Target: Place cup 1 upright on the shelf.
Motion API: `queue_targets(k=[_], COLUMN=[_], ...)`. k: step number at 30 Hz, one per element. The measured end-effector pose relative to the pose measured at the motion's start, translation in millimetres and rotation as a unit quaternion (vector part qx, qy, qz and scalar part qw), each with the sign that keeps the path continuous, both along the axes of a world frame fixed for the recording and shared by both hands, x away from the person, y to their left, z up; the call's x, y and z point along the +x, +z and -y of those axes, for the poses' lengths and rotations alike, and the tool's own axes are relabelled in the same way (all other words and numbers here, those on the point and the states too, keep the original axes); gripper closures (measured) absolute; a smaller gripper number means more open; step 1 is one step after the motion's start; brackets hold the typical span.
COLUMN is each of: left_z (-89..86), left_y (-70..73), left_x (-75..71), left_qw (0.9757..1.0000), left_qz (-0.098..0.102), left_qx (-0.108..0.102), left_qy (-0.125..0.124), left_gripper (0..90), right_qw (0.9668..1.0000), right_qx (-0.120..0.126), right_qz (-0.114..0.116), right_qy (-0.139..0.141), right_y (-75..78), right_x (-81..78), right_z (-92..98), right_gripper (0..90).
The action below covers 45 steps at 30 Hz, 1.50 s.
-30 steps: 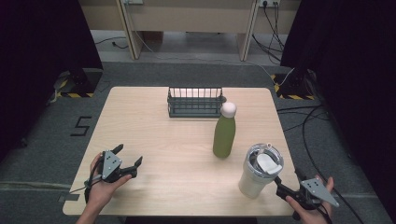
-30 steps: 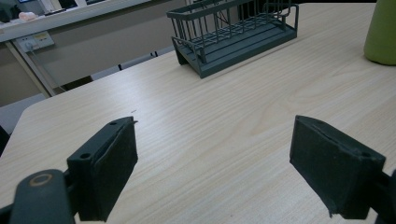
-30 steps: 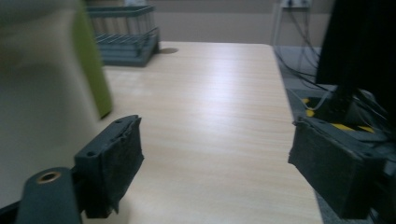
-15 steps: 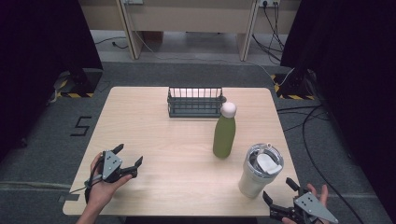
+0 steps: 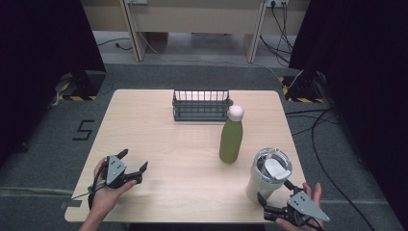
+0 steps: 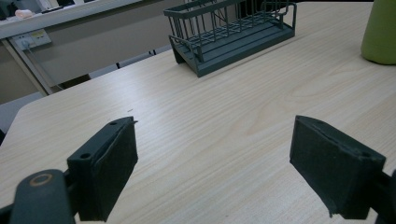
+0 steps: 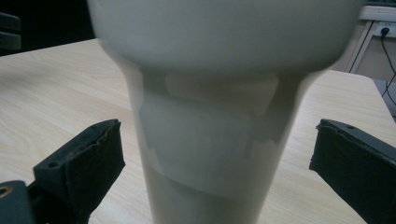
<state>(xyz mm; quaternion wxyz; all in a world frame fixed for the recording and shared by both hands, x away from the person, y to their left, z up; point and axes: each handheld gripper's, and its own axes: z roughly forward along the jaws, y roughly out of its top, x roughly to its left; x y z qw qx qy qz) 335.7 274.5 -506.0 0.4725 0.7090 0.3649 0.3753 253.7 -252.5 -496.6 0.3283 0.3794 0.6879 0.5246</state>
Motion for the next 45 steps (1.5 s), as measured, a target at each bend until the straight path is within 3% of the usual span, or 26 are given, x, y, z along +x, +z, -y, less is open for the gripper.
queue_targets(k=[13,25,32,40,45], left_z=[-0.4,0.1,0.2,0.2,0.2], left_y=[-2.8,-5.1,-5.7,-6.5,-7.7], left_x=[1.3,2.1,2.2,2.4,3.1], left_qw=[1.0,0.9999,0.9999,0.9999,0.9999], left_qz=[-0.006,-0.011,-0.012,-0.015,-0.017], left_qx=[-0.001,0.0,0.0,0.001,-0.001], left_qy=[0.0,0.002,0.001,0.001,0.003], left_gripper=[14.4,14.4,14.4,14.5,14.5], right_qw=[0.9999,0.9996,0.9997,0.9996,0.9989], right_qx=[0.004,0.006,0.014,0.026,0.035], right_qz=[0.007,-0.02,-0.019,0.001,0.02], right_qy=[0.011,0.017,0.012,-0.006,-0.025], right_y=[-1.0,6.0,13.2,35.1,54.5], right_x=[28.0,31.8,35.8,50.7,72.9], right_z=[-16.2,-13.0,-10.5,1.9,11.1], right_gripper=[9.1,9.7,9.7,9.7,9.7])
